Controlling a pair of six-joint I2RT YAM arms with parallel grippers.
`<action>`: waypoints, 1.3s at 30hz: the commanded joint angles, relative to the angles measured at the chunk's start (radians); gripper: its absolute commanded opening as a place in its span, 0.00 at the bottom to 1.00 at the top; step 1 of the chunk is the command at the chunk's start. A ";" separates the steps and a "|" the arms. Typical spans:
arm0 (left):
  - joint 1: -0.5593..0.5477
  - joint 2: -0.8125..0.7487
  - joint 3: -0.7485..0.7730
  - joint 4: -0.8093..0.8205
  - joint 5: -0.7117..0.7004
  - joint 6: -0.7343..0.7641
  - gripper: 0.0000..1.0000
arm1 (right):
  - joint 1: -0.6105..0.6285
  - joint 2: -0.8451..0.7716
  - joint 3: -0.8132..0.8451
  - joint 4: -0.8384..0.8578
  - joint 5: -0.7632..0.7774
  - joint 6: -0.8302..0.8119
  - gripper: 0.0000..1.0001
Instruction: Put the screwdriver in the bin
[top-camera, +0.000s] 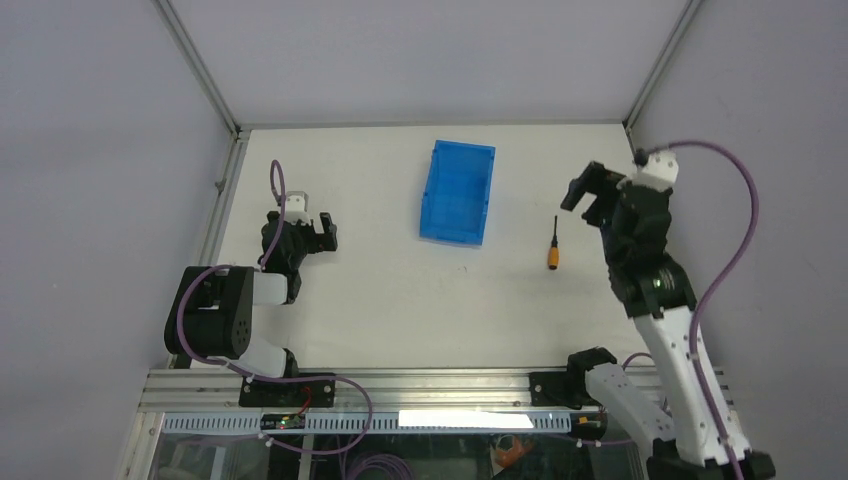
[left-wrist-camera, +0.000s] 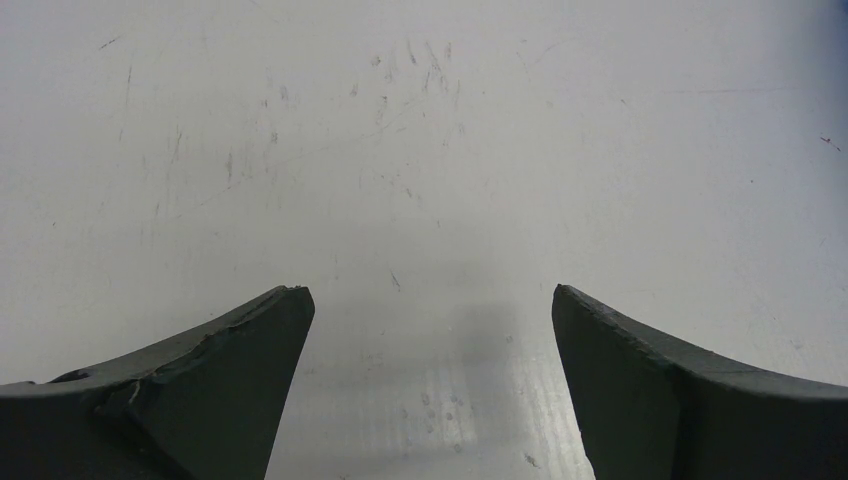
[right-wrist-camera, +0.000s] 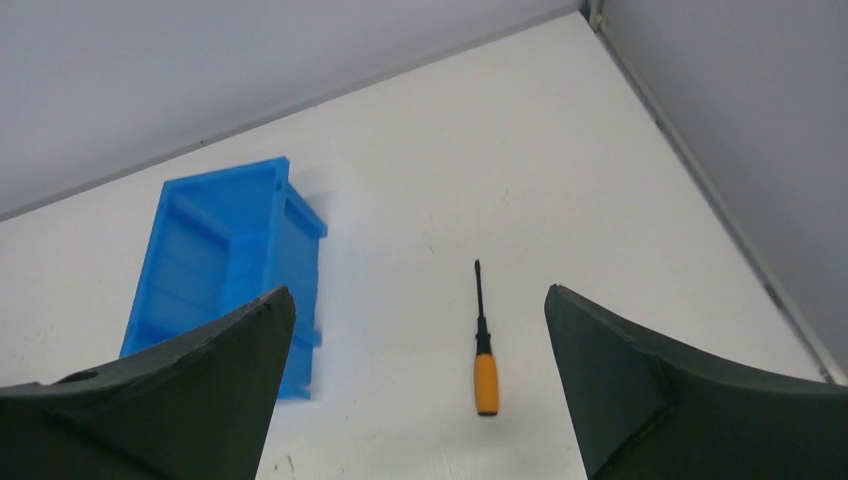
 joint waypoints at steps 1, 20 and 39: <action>0.010 -0.007 0.019 0.051 0.027 -0.008 0.99 | -0.027 0.429 0.403 -0.369 0.006 -0.065 0.99; 0.010 -0.007 0.019 0.051 0.027 -0.008 0.99 | -0.196 1.292 0.452 -0.407 -0.329 -0.053 0.73; 0.010 -0.006 0.019 0.051 0.027 -0.008 0.99 | -0.197 1.310 1.042 -0.994 -0.403 -0.148 0.00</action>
